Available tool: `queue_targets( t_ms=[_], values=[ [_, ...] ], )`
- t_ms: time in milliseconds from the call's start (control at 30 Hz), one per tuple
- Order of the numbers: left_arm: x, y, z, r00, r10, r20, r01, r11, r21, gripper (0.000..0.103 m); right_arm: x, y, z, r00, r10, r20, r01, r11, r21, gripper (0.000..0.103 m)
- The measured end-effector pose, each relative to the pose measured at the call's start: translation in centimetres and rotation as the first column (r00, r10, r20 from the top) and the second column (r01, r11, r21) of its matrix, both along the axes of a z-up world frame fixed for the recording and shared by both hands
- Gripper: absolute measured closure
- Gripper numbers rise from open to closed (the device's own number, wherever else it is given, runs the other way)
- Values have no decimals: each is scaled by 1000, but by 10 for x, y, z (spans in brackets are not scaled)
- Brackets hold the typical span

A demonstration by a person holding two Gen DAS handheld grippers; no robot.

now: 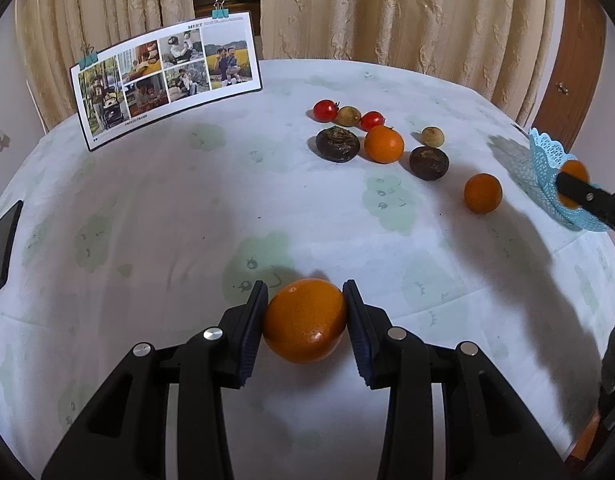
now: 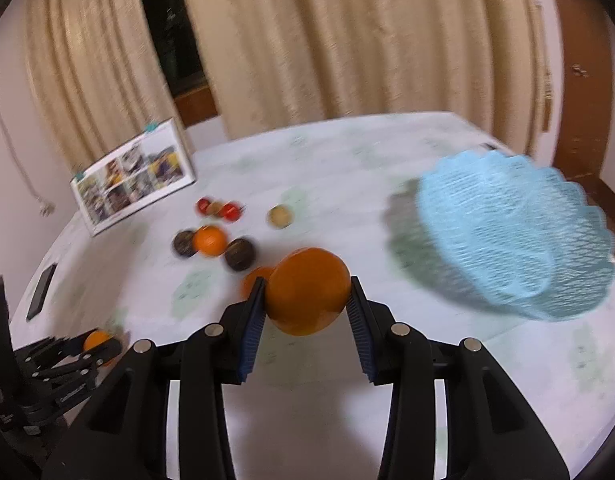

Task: Organize fruits
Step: 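Carry the orange into the blue basket and open the right tool while left lifts its orange, then lower the held orange into the blue basket and open the left tool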

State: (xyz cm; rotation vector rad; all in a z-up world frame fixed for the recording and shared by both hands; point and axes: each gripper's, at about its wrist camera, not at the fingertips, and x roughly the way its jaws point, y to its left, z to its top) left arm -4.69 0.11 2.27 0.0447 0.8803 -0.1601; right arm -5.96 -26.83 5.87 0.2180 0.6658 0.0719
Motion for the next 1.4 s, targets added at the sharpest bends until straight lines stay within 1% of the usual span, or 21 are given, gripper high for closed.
queue_targets(
  t_ms=[133,300,567,633,667,700,767,833,900,933,967,1000,1067,1167,1333,1400],
  values=[
    [0,-9,4,1000,-7,5,7,1000,15,64,-5,-35,4,995,-95,28,95,995,12,62],
    [-1,-23,10,999,-29,17,28,999,30,64,-12,-80,7,977,-209,54,208,978,16,62],
    [3,-54,24,996,-79,40,77,996,43,64,-14,-136,-10,941,-337,29,336,941,28,61],
    [5,-64,29,994,-98,47,96,994,46,64,-19,-145,-12,935,-354,34,352,935,45,50],
    [6,-71,33,992,-113,51,110,993,46,64,-23,-149,-13,928,-369,44,367,928,58,38],
    [7,-76,34,991,-121,54,118,992,47,64,-26,-152,-12,921,-384,57,381,923,63,35],
    [9,-91,40,987,-150,65,147,988,47,64,-33,-158,-13,907,-413,78,410,911,52,35],
    [13,-104,44,982,-176,69,173,984,45,64,-40,-163,-14,884,-455,104,454,890,40,35],
    [16,-122,48,975,-210,70,208,977,39,64,-45,-167,-15,862,-490,132,490,871,37,35],
    [18,-129,50,971,-227,70,225,974,35,64,-47,-168,-14,852,-504,143,505,863,38,34],
    [21,-141,53,965,-252,70,251,968,28,64,-52,-171,-15,832,-530,160,529,847,53,32],
    [22,-148,55,961,-266,71,265,964,25,64,-55,-173,-15,824,-541,167,538,840,69,29],
    [27,-168,61,949,-305,75,304,952,16,64,-62,-177,-16,801,-569,188,561,822,99,28],
    [34,-198,66,931,-357,76,359,934,-2,64,-69,-179,-16,777,-594,209,585,804,110,28],
    [40,-249,68,893,-444,75,446,895,-19,64,-72,-185,-19,761,-615,207,600,788,134,28],
    [42,-263,66,882,-466,67,469,883,-26,64,-72,-186,-19,758,-620,202,603,785,142,28]
  ],
)
